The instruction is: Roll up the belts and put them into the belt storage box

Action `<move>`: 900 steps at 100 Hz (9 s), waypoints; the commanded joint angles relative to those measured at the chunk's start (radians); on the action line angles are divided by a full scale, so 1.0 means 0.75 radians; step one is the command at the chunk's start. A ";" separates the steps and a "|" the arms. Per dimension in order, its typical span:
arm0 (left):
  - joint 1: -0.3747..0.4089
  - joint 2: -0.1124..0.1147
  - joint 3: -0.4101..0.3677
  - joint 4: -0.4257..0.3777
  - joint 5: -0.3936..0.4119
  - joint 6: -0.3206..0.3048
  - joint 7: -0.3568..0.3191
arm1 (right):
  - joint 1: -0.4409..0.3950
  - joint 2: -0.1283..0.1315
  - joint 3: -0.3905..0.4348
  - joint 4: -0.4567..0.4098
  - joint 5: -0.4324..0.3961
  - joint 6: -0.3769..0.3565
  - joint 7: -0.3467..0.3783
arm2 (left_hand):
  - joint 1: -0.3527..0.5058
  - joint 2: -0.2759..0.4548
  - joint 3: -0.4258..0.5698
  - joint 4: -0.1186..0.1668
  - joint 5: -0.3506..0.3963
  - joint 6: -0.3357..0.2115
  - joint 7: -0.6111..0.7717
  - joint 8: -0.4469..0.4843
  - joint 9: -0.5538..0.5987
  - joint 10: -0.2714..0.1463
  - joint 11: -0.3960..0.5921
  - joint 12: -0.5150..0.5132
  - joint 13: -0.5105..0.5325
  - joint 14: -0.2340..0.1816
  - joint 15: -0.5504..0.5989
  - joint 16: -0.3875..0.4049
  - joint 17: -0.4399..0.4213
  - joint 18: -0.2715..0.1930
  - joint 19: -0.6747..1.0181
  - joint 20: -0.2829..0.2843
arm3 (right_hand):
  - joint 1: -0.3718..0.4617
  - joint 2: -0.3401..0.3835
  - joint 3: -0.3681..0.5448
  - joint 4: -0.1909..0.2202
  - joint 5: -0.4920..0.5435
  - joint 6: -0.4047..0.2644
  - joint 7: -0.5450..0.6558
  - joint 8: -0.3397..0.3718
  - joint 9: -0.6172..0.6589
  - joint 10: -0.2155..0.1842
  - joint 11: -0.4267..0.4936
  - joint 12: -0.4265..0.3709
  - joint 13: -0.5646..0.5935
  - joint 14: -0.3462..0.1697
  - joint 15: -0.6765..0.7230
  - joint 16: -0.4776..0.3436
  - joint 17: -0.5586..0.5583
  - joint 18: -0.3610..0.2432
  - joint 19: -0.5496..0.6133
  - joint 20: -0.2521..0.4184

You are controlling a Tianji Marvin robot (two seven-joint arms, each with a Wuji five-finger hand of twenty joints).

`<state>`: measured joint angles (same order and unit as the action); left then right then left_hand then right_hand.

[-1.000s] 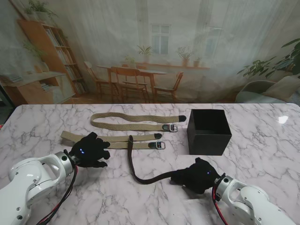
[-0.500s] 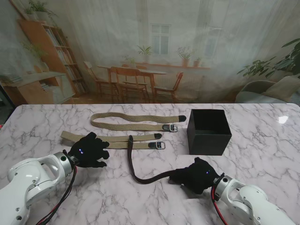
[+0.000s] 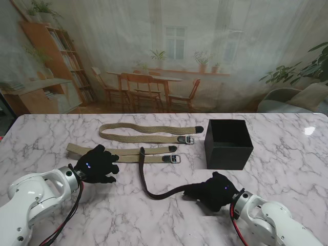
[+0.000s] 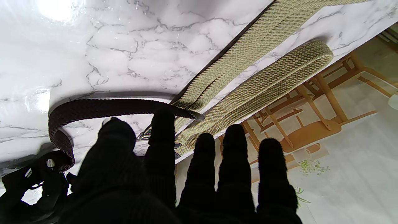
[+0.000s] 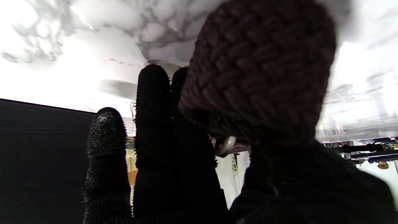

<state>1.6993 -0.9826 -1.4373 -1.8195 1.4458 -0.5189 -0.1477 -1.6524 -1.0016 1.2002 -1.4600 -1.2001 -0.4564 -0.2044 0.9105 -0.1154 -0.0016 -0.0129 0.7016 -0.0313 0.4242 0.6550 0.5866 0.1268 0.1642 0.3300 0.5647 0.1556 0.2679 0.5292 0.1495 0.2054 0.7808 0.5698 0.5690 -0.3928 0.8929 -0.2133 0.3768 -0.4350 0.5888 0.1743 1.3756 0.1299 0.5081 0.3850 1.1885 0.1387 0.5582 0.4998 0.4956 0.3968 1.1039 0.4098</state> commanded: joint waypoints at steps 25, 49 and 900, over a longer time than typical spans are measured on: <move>-0.003 0.000 0.009 0.004 -0.003 0.002 -0.024 | -0.020 0.003 -0.008 0.033 -0.014 -0.020 0.030 | 0.003 0.034 -0.014 -0.003 0.009 0.024 -0.001 0.011 0.013 0.002 -0.018 0.003 0.022 0.028 -0.002 0.007 -0.017 0.059 -0.029 0.006 | -0.107 -0.054 0.094 -0.067 0.357 0.191 0.358 -0.140 -0.013 -0.261 -0.121 -0.127 -0.063 -0.223 -0.196 -0.122 -0.093 -0.006 -0.065 -0.003; -0.012 0.000 0.017 0.009 -0.011 -0.002 -0.033 | -0.053 0.006 0.050 -0.053 0.001 -0.069 0.173 | 0.001 0.037 -0.015 -0.003 0.008 0.024 -0.002 0.010 0.013 0.002 -0.018 0.003 0.021 0.030 -0.002 0.007 -0.018 0.061 -0.029 0.006 | -0.491 0.055 0.019 0.149 0.328 0.700 0.163 0.151 -0.179 -0.264 -0.188 -0.194 -0.253 -0.284 -0.313 -0.202 -0.177 -0.141 -0.059 -0.003; -0.026 0.002 0.030 0.040 -0.021 0.000 -0.035 | -0.202 0.007 0.164 -0.341 -0.120 0.113 0.429 | 0.006 0.040 -0.014 -0.005 0.009 0.022 0.003 0.008 0.021 -0.004 -0.014 0.005 0.024 0.029 -0.003 0.008 -0.019 0.061 -0.034 0.007 | -0.159 -0.290 0.248 -0.046 0.546 0.343 0.936 0.101 -1.258 0.094 -0.330 -0.279 -0.802 0.017 -0.454 -0.392 -0.337 0.134 -0.176 -0.176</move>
<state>1.6803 -0.9812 -1.4171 -1.7911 1.4291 -0.5178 -0.1615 -1.7931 -0.9943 1.3207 -1.7173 -1.3059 -0.3856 0.1149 0.9105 -0.1154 -0.0015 -0.0129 0.7016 -0.0312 0.4241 0.6551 0.5866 0.1268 0.1642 0.3301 0.5654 0.1557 0.2679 0.5292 0.1493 0.2056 0.7808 0.5698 0.5622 -0.6782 1.1465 -0.1969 0.6216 -0.4297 0.6643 0.2110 0.4396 0.3030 0.2921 0.1902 0.6056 0.1565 0.2747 0.2265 0.2685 0.4857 0.9714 0.2948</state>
